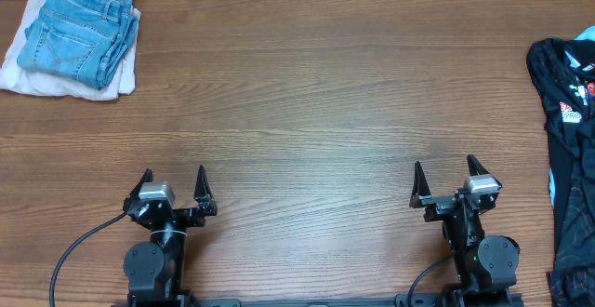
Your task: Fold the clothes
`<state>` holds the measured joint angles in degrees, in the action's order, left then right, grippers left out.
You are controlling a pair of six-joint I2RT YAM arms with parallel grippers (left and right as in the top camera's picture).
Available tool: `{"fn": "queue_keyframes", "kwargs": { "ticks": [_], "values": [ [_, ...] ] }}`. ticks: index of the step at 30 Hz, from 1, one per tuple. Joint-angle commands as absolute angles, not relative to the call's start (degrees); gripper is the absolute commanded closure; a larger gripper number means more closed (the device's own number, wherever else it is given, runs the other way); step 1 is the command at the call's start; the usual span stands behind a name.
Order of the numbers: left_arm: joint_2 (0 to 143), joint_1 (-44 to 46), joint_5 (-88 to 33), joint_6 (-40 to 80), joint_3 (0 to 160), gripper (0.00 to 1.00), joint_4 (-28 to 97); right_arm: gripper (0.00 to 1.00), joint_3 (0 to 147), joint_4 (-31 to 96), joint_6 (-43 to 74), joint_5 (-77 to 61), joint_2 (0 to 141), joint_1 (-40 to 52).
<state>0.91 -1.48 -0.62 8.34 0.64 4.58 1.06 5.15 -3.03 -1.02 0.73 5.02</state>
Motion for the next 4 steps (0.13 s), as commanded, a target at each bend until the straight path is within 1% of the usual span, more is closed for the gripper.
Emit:
{"fn": "queue_keyframes", "kwargs": {
  "ticks": [1,4],
  "values": [
    [0.32,-1.26,-0.45,6.81,0.27,0.0,4.45,0.0,0.45,4.84,-3.22,-0.3,0.16,5.41],
    [0.32,-1.26,-0.43,6.83,0.27,0.0,4.45,0.0,0.45,4.84,-3.22,-0.3,0.16,5.41]
  ]
}}
